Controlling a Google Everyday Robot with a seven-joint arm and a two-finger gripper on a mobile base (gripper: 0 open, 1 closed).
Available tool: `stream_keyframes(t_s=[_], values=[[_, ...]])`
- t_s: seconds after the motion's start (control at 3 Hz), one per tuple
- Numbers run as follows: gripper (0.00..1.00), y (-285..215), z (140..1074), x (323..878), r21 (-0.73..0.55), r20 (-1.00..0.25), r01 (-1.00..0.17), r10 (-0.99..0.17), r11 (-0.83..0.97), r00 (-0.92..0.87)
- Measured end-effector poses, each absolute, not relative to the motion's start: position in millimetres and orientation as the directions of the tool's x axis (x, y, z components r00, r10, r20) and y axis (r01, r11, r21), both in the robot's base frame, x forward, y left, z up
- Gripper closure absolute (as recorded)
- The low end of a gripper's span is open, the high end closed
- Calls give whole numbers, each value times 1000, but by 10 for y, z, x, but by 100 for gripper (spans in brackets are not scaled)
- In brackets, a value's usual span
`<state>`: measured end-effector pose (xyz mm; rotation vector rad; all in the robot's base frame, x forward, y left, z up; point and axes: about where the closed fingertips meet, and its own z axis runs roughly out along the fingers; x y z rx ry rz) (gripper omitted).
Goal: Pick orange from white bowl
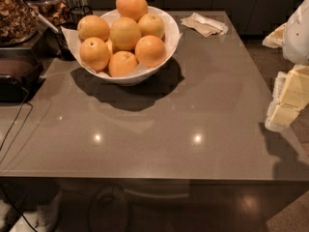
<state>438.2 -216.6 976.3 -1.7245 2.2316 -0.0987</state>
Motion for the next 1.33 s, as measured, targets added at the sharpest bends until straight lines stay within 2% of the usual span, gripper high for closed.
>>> stream_keyframes(t_s=[0.67,1.33], values=[[0,-2135,9803,4414,-245,-229,-928,-947,282,-227],[0,-1741,9856,5080,-144,-253,-928,-919,344,-302]])
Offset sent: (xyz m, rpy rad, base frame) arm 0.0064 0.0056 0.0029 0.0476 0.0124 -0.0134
